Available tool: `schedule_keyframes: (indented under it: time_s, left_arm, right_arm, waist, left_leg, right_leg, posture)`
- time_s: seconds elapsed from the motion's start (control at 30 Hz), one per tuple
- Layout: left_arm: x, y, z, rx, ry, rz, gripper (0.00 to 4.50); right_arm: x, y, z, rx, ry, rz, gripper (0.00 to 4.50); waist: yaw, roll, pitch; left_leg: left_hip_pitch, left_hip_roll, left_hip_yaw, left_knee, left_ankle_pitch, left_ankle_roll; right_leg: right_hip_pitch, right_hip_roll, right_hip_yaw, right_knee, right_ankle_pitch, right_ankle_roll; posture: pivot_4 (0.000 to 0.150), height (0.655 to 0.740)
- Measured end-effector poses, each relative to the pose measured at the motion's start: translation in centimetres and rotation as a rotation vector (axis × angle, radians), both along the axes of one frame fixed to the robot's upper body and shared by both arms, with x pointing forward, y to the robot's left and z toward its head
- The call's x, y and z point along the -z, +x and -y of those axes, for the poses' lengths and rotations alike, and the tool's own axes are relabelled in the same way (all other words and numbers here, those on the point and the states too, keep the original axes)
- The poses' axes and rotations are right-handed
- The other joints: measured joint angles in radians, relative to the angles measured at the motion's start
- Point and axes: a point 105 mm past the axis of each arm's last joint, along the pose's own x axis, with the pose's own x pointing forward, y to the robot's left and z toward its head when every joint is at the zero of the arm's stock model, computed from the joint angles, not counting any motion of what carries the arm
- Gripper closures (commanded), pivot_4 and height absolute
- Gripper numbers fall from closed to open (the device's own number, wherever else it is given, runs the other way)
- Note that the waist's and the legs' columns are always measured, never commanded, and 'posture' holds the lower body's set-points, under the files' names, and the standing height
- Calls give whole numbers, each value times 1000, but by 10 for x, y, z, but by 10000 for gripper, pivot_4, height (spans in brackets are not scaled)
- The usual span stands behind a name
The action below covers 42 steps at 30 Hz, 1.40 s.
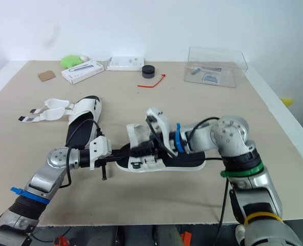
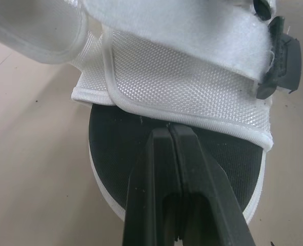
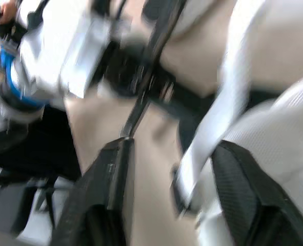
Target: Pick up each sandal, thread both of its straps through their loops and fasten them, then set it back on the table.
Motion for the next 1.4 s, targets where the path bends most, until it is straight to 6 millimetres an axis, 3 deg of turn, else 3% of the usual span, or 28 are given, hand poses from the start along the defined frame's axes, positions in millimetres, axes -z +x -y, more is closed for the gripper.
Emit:
schedule_keyframes:
  time_s: [0.1,0.2,0.47,0.8,1.07,1.17,1.2,1.3,1.4]
  left_arm:
    - [0,0,1,4,1,1,45000]
    - [-1,-1,1,8,0,4,45000]
    - [0,-1,1,3,-2,5,45000]
    - [0,-2,1,2,-1,9,45000]
    - [0,-2,1,3,2,10,45000]
    - [0,-1,1,4,2,11,45000]
    - [0,-1,1,4,3,11,45000]
    - [0,-1,1,4,3,11,45000]
    - [0,-1,1,2,3,12,45000]
  right_arm:
    - [-6,5,-2,15,25,1,21112]
    - [2,13,1,56,2,-15,21112]
    - [20,8,1,53,-39,-69,43950]
    - [35,-10,8,30,-71,-100,43950]
    - [32,-7,5,51,-37,-90,43950]
    - [30,-5,5,60,-32,-82,35776]
    - [30,-5,5,61,-34,-83,28785]
    - [31,-6,3,56,-31,-87,16826]
    - [29,-7,2,49,-18,-90,16826]
  waist:
    - [0,0,0]
    - [0,0,0]
    - [0,0,0]
    - [0,0,0]
    - [0,0,-1]
    - [-1,0,-1]
    - [-1,0,-1]
    - [-1,0,-1]
    - [-1,0,-1]
  left_leg:
    - [0,0,-1,0,0,0]
    - [-2,0,0,0,0,0]
    - [-1,0,-1,0,0,0]
    - [-1,0,-1,0,0,0]
    - [-1,0,-1,0,0,0]
    - [-1,0,-1,0,0,0]
    - [-1,0,-1,0,0,0]
    - [-1,0,-1,0,0,0]
    - [-1,0,-1,0,0,0]
  right_leg:
    - [0,0,0,0,1,-2]
    - [-1,-1,0,0,3,-5]
    - [-1,-1,0,0,3,-5]
    - [-1,-1,0,0,2,-5]
    - [-1,0,0,0,2,-5]
    - [-1,0,0,0,2,-5]
    - [-1,0,0,0,2,-5]
    - [-1,0,0,0,2,-5]
    - [-1,0,0,0,2,-5]
  posture:
    - [1500,7400]
    - [1500,7400]
    - [1500,7400]
    - [1500,7400]
    - [1500,7400]
    - [1500,7400]
    - [1500,7400]
    - [1500,7400]
    - [1500,7400]
